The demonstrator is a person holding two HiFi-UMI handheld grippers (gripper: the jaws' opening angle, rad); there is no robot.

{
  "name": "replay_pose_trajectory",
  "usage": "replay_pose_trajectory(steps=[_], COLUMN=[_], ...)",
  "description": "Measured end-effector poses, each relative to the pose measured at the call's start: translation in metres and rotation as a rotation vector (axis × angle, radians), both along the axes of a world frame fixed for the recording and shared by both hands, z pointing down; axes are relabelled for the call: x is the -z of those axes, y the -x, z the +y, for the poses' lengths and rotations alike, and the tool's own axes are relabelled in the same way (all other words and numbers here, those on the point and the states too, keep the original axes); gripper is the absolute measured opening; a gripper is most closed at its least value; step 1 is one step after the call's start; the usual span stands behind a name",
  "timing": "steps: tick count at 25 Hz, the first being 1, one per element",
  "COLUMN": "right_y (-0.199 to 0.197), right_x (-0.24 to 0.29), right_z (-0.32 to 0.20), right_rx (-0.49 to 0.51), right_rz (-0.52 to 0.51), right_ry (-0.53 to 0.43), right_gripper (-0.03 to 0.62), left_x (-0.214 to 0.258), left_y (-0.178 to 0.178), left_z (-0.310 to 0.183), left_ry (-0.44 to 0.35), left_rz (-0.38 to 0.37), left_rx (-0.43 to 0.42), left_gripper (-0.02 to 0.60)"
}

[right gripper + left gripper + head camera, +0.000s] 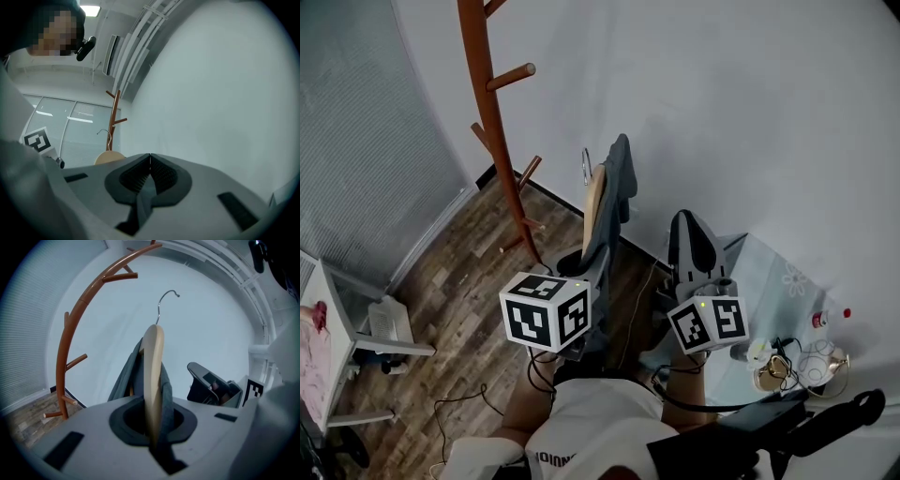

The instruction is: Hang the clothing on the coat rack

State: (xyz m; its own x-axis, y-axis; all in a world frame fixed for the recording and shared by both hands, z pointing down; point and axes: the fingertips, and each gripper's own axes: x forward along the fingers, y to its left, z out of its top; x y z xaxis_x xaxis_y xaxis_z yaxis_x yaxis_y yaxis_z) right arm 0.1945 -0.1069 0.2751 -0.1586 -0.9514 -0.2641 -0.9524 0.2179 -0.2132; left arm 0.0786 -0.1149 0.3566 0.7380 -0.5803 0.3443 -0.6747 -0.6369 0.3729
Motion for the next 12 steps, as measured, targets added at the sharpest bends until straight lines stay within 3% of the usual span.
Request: replay_pose_trajectory(steps=[12], right_y=[-0.002], right_x=[0.008], right_z=[-0.071], right_rx=[0.036], right_rz=[0.027], right_ry=[-0.013], right_gripper=[0.02], left_x=[-0.015], left_y=[-0.009], left_z=[-0.061], left_ry=[0.009], left_rz=[0.01], left_rx=[0.062], left_gripper=[0.025])
